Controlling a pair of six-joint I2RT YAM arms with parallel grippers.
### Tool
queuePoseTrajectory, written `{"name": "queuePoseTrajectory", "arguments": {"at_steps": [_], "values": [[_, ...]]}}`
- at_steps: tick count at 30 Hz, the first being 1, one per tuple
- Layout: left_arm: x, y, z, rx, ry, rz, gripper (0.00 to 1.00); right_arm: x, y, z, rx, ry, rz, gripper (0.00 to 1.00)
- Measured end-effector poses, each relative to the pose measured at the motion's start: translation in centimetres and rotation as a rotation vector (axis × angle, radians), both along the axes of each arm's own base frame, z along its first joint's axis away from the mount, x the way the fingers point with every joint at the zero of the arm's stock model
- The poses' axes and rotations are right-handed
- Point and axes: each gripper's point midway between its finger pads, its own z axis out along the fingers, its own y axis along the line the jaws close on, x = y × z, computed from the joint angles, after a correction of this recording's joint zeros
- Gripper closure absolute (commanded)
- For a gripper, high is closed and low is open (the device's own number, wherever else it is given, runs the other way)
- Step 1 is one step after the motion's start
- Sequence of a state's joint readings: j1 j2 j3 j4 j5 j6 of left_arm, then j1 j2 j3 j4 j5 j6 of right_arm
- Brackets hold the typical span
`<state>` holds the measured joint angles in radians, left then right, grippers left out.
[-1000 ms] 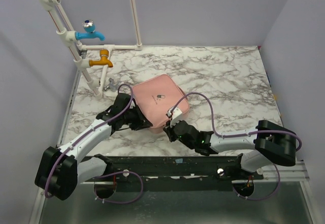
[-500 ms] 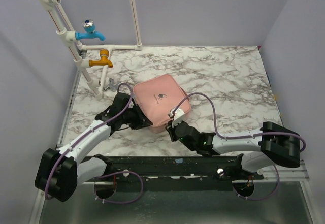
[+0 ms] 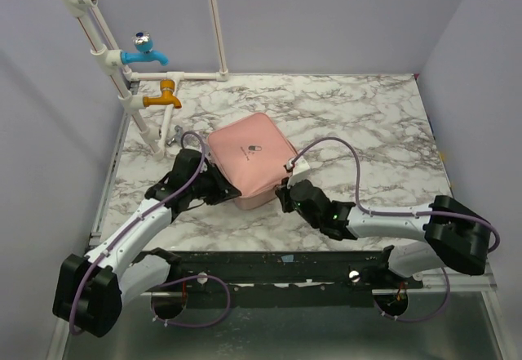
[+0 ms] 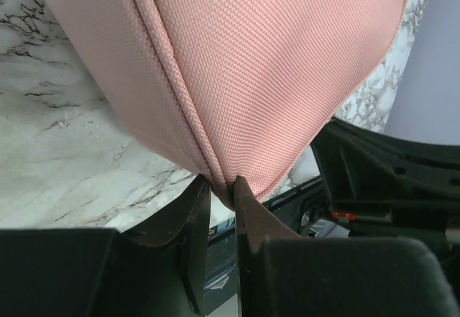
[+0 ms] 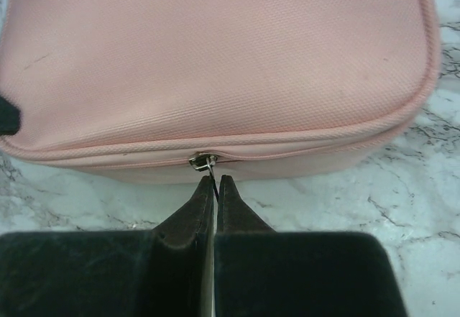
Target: Organize the medicine kit
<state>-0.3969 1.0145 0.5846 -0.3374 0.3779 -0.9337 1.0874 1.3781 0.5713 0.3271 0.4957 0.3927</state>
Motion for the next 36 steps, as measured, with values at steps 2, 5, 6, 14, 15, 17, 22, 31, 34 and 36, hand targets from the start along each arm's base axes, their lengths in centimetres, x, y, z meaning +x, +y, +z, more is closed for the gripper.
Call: {"name": "queuePoseTrajectory", "arguments": {"at_steps": [2, 5, 6, 14, 15, 17, 22, 31, 34, 36], "values": [[0.1, 0.2, 0.3, -0.001, -0.015, 0.006, 0.94, 0.7, -0.6, 0.1, 0.007, 0.007, -0.018, 0.99], [-0.1, 1.1, 0.2, 0.026, -0.024, 0.024, 0.94, 2.8, -3.2, -0.1, -0.016, 0.012, -0.105, 0.99], [-0.2, 1.4, 0.0, 0.034, -0.021, 0.029, 0.94, 3.6, -4.3, -0.3, -0.03, 0.016, -0.145, 0.99], [-1.1, 2.0, -0.5, 0.059, -0.01, 0.015, 0.93, 5.4, -7.0, -0.9, -0.049, 0.044, -0.222, 1.0], [-1.1, 2.0, -0.5, 0.059, -0.011, 0.013, 0.91, 5.4, -7.0, -0.9, -0.048, 0.046, -0.221, 0.99], [-1.1, 2.0, -0.6, 0.062, -0.013, 0.009, 0.83, 5.3, -6.9, -1.0, -0.044, 0.05, -0.213, 0.99], [-1.2, 2.2, -0.7, 0.073, -0.02, -0.002, 0.6, 5.1, -6.8, -1.0, -0.028, 0.062, -0.2, 0.99], [-1.4, 2.3, -0.8, 0.088, -0.017, -0.034, 0.47, 4.4, -9.1, -1.6, 0.008, 0.093, -0.264, 0.99], [-1.5, 1.7, 0.0, 0.058, -0.025, -0.068, 0.47, 3.9, -8.8, -1.7, 0.025, 0.107, -0.262, 0.99], [-2.0, 1.2, 0.3, 0.035, -0.023, -0.096, 0.43, 3.5, -8.5, -1.7, 0.033, 0.112, -0.257, 0.99]]}}
